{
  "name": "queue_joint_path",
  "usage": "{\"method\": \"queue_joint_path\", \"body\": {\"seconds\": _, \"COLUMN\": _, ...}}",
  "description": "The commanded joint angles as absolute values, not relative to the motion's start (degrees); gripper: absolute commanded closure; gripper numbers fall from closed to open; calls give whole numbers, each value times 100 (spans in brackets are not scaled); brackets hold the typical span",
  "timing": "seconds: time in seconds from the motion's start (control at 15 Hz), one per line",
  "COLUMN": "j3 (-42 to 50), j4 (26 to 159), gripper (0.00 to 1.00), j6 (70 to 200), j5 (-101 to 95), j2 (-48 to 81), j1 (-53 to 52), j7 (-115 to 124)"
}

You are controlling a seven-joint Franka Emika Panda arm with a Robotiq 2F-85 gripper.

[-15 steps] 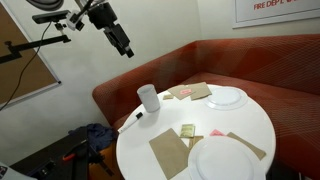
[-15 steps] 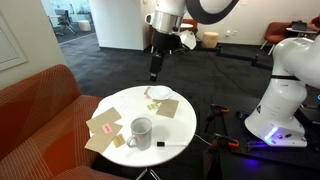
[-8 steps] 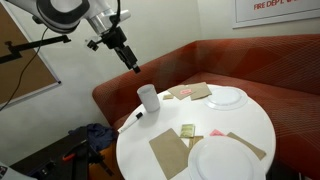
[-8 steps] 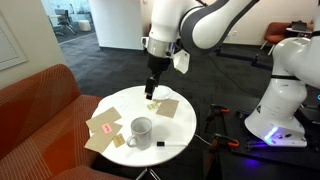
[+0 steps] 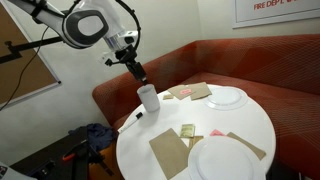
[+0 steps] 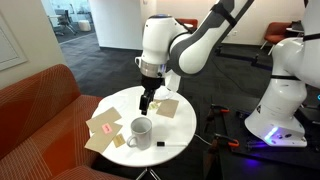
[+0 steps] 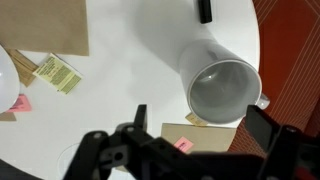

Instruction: Move the grey mug to the right

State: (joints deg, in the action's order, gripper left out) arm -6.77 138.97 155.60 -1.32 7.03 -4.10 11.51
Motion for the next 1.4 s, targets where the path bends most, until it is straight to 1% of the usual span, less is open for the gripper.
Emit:
{"method": "queue_joint_path", "body": {"seconds": 0.0, "j3": -560, "j4": 13488, "gripper": 0, "j6": 15600, "j5": -159, "j2": 1194, "j1": -571, "j7": 1301}}
{"method": "queue_joint_path", "body": {"seconds": 0.53, "j3": -273, "j4": 12930, "gripper": 0, "j6": 15515, "j5": -317, "j2": 1936, "j1": -833, "j7": 1420}}
{"method": "queue_joint_path", "body": {"seconds": 1.07, "j3": -41, "j4": 12688, "gripper": 0, "j6": 15249, "j5": -349, "j2": 2309, "j1": -1049, "j7": 1370}}
{"method": "queue_joint_path", "body": {"seconds": 1.13, "j3": -34, "j4": 12666, "gripper": 7, "j6": 15199, "j5": -344, "j2": 2349, "j1": -1060, "j7": 1364}}
{"method": "queue_joint_path", "body": {"seconds": 1.2, "j3": -44, "j4": 12648, "gripper": 26, "j6": 15146, "j5": -323, "j2": 2374, "j1": -1054, "j7": 1339}}
{"method": "queue_joint_path", "body": {"seconds": 1.27, "j3": -41, "j4": 12634, "gripper": 32, "j6": 15116, "j5": -325, "j2": 2397, "j1": -1060, "j7": 1339}}
{"method": "queue_joint_path", "body": {"seconds": 1.33, "j3": -41, "j4": 12625, "gripper": 42, "j6": 15097, "j5": -324, "j2": 2417, "j1": -1064, "j7": 1337}}
